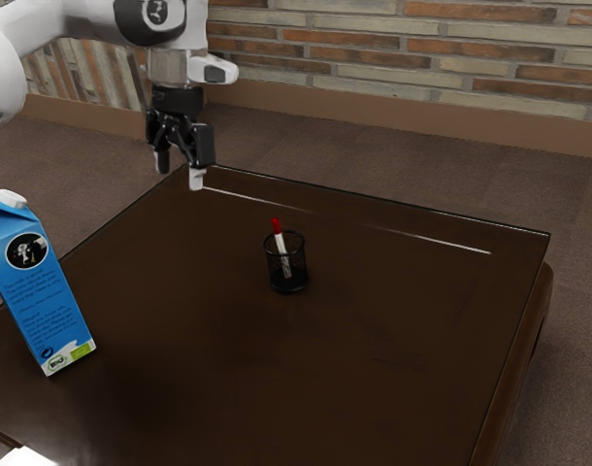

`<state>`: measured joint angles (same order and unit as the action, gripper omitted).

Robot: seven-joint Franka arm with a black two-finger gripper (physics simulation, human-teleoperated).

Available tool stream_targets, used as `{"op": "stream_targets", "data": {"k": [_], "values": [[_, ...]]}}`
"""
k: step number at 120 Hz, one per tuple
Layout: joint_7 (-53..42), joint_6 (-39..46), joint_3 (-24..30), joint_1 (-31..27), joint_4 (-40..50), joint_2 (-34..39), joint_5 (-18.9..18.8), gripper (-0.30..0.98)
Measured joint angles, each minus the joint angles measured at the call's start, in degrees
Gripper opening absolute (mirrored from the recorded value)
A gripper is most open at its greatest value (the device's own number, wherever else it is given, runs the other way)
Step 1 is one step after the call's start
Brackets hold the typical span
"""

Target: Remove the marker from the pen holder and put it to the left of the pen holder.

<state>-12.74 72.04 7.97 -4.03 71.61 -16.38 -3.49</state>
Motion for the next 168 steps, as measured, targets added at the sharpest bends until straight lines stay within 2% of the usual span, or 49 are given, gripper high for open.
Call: {"op": "stream_targets", "data": {"k": [8,20,30,46,70,118,128,138,168], "values": [[-1.32,3.02,0.02,0.27,-0.07,-0.92,-0.17,0.69],[-3.03,7.10,-0.16,0.69,-0.13,-5.99,-0.39,0.69],[-3.32,10.00,-0.25,1.00,0.27,-9.41,2.25,0.68],[-3.46,13.78,-0.18,-0.76,-0.17,-13.80,4.76,0.58],[-4.36,23.97,0.02,-3.74,-6.25,-21.34,8.25,0.49],[-5.40,44.30,0.33,-4.00,-9.84,-30.91,9.78,0.44],[-5.49,46.59,0.44,-3.93,-9.98,-31.60,10.55,0.41],[-5.57,47.86,0.53,-3.98,-9.71,-31.14,11.35,0.33],[-5.77,46.25,1.14,-4.48,-9.07,-30.35,12.28,0.18]]}}
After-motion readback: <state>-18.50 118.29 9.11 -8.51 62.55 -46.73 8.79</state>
